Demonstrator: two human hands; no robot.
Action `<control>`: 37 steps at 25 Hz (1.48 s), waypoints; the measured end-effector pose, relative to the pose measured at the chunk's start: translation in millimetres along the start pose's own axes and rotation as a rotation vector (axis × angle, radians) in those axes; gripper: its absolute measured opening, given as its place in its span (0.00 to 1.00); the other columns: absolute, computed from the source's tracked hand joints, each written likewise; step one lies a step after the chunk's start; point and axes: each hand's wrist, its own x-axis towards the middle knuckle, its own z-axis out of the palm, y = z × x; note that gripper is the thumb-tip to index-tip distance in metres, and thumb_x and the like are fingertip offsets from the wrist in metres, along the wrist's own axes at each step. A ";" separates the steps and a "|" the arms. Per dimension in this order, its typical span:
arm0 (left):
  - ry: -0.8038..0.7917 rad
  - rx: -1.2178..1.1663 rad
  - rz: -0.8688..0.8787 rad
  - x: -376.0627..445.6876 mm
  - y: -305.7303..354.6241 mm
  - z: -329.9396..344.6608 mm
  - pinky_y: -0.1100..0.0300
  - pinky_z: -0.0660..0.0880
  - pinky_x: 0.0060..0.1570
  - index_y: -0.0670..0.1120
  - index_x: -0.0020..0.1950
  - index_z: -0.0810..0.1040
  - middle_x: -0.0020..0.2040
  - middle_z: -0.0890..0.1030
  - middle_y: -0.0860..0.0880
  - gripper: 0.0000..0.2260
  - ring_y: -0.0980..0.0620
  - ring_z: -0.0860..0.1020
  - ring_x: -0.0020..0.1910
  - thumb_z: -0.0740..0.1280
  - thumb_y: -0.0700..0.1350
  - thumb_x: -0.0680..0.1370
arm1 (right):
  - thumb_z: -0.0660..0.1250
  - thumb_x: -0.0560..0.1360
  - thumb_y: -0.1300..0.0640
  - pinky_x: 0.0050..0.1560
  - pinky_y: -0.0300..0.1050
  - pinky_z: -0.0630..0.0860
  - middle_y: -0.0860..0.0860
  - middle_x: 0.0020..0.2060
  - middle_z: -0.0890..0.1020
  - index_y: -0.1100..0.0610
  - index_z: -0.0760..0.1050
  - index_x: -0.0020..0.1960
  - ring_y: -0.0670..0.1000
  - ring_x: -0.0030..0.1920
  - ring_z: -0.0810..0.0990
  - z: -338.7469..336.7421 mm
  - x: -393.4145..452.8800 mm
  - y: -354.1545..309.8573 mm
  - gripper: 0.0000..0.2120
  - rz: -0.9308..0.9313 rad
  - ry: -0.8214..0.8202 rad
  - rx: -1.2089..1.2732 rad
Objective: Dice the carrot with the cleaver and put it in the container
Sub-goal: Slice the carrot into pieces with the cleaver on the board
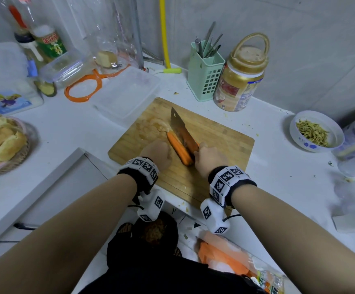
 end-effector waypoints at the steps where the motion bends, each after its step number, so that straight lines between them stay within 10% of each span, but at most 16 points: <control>1: 0.040 -0.054 -0.003 0.3 1.1 2.2 0.55 0.76 0.51 0.38 0.49 0.81 0.52 0.78 0.45 0.10 0.46 0.78 0.49 0.62 0.41 0.77 | 0.53 0.83 0.54 0.36 0.47 0.70 0.56 0.45 0.77 0.61 0.66 0.63 0.58 0.40 0.76 -0.8 -0.2 0.2 0.14 0.015 -0.006 0.007; 6: 0.113 -0.160 -0.029 -1.3 19.4 6.0 0.58 0.65 0.31 0.41 0.31 0.66 0.31 0.68 0.47 0.17 0.48 0.68 0.31 0.60 0.45 0.80 | 0.53 0.83 0.53 0.38 0.47 0.72 0.59 0.50 0.80 0.61 0.67 0.64 0.60 0.45 0.80 -2.3 -0.4 5.3 0.15 0.067 -0.008 -0.001; 15: 0.030 -0.212 -0.188 18.0 35.3 4.8 0.62 0.61 0.25 0.47 0.25 0.61 0.23 0.65 0.51 0.27 0.51 0.64 0.22 0.63 0.61 0.78 | 0.54 0.82 0.52 0.37 0.46 0.72 0.55 0.44 0.77 0.60 0.69 0.62 0.57 0.41 0.78 -1.4 -7.3 16.5 0.14 0.123 0.011 0.016; 26: 0.109 -0.129 -0.290 19.5 15.4 -12.6 0.63 0.62 0.25 0.45 0.29 0.65 0.26 0.68 0.50 0.18 0.51 0.66 0.25 0.67 0.47 0.76 | 0.54 0.82 0.51 0.35 0.45 0.71 0.55 0.42 0.76 0.60 0.70 0.60 0.56 0.39 0.76 4.8 -4.5 18.6 0.15 0.115 0.003 0.122; 29: 0.105 0.122 -0.204 13.6 10.0 -18.5 0.58 0.70 0.33 0.42 0.45 0.74 0.41 0.76 0.47 0.06 0.49 0.73 0.35 0.66 0.45 0.77 | 0.54 0.82 0.51 0.36 0.45 0.72 0.56 0.43 0.77 0.61 0.71 0.59 0.56 0.39 0.78 4.4 -1.7 16.8 0.15 0.152 -0.011 0.191; 37: 0.047 0.399 -0.018 7.2 4.9 -15.9 0.54 0.76 0.44 0.43 0.63 0.71 0.57 0.76 0.45 0.22 0.46 0.76 0.54 0.62 0.60 0.79 | 0.54 0.83 0.51 0.33 0.43 0.70 0.55 0.42 0.76 0.62 0.71 0.60 0.54 0.38 0.77 1.3 -3.3 12.0 0.16 0.173 -0.018 0.211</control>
